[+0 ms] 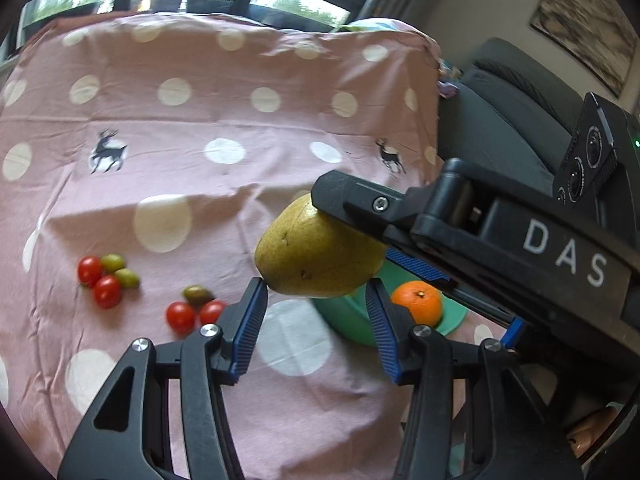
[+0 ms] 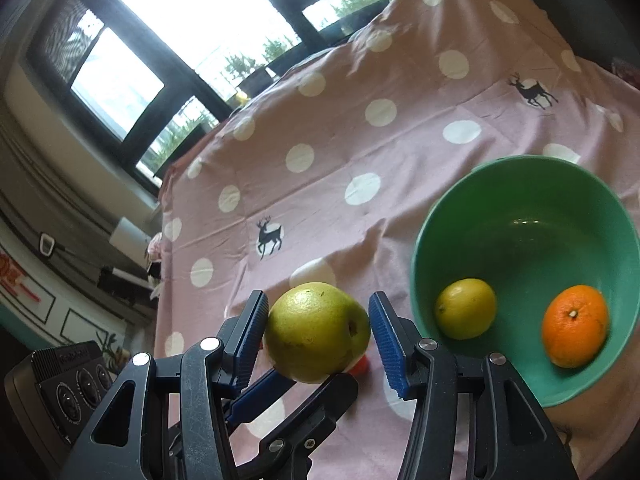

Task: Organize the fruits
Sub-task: 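Lift the apple with the right gripper and carry it over the bowl, then lower the apple into the bowl and open the right gripper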

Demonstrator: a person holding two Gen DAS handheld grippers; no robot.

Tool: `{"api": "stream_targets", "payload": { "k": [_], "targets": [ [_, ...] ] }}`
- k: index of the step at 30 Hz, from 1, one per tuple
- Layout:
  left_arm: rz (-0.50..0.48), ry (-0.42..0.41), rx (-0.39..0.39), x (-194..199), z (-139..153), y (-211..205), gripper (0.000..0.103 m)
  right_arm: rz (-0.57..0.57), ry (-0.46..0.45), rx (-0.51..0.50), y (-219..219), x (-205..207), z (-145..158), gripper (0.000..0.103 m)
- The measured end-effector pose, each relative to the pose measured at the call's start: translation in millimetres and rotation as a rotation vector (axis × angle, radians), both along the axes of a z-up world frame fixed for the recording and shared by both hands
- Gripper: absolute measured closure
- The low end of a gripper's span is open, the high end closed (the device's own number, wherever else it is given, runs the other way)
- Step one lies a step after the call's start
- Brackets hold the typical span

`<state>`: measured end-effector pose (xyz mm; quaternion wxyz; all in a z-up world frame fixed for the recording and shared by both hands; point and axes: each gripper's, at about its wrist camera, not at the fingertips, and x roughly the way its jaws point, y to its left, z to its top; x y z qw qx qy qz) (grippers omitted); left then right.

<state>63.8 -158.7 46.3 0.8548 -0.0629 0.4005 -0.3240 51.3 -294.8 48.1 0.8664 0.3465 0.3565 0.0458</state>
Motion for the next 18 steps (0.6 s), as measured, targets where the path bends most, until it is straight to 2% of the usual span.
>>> {"api": "stream_targets", "payload": {
  "k": [6, 18],
  "targets": [
    [-0.111, -0.015, 0.020, 0.6, -1.6, -36.5, 0.053, -0.116, -0.007, 0.027, -37.7, -17.0, -2.9, 0.048],
    [-0.258, 0.002, 0.035, 3.3, -19.0, -86.2, 0.052, -0.280, 0.053, 0.065, -86.0, -36.2, -25.6, 0.048]
  ]
}}
